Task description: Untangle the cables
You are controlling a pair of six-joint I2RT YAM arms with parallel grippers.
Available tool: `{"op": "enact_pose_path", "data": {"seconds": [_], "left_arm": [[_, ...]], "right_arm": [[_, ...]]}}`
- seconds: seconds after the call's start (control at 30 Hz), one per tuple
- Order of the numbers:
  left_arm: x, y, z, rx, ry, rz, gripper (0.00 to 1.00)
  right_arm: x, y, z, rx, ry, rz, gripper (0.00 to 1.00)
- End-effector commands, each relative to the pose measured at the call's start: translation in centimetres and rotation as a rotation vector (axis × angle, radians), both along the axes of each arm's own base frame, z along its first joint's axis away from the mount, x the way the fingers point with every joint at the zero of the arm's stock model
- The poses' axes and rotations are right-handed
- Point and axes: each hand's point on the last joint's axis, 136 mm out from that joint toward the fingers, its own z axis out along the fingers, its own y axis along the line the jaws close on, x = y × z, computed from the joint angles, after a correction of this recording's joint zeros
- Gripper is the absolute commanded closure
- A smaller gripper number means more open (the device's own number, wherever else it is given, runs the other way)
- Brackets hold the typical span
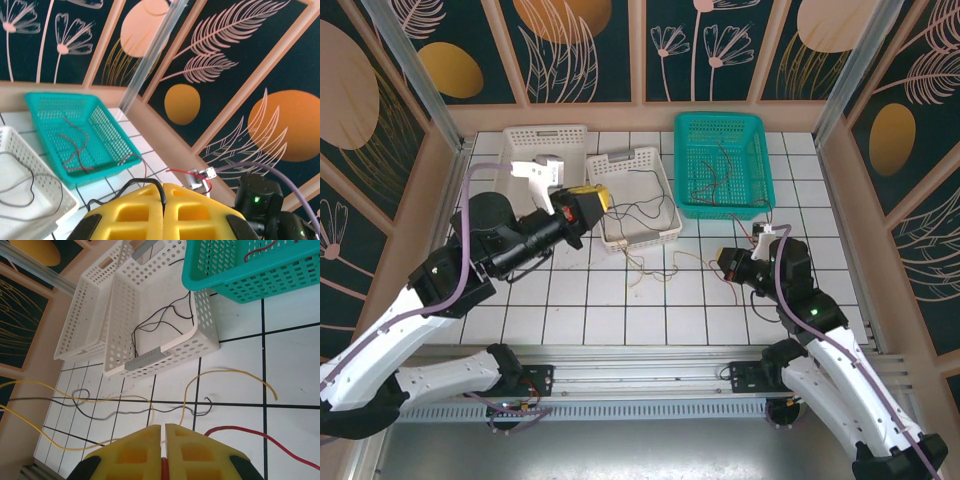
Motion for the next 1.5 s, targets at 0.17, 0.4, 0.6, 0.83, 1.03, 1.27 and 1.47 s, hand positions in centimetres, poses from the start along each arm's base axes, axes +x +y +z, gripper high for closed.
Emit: {"op": "enact_pose_path", "data": {"seconds": [0.17, 0.4, 0.6, 0.83, 1.03, 1.27, 1.47], "left_arm": [[-0.4, -1.4, 0.0, 0.002, -0.019, -0.063, 1.0], [-1.5, -2.4, -3.1, 0.011, 0.027, -0.147, 1.0], [-2.2, -2.7, -7.1, 0.044, 0.078, -0.192, 1.0], [-2.4, -2.7, -10.1, 0.059, 0.107, -0.198, 1.0], [-1.7, -3.0, -10.8, 0.131, 0.064, -0.183, 1.0], [0.0, -4.1, -10.5, 0.244, -0.031, -0.163, 1.0], [1.8, -4.6, -9.2, 0.293, -0.117, -0.108, 1.0]], "right_arm": [[2.2, -0.2, 10.1, -0.021, -0.203, -0.017, 1.0], [6.3, -0.3, 18.2, -0.001, -0.295, -0.025, 1.0], [13.7, -1.9, 18.8, 0.044, -0.25, -0.056, 1.0], [23.2, -2.5, 13.0, 0.038, -0.1, -0.076, 1.0], [28.6, -1.9, 6.7, 0.018, 0.033, -0.084, 1.0], [31.8, -1.8, 1.0, -0.077, 0.161, -0.108, 0.87], [32.2, -1.4, -1.9, -0.125, 0.228, -0.109, 0.76]]}}
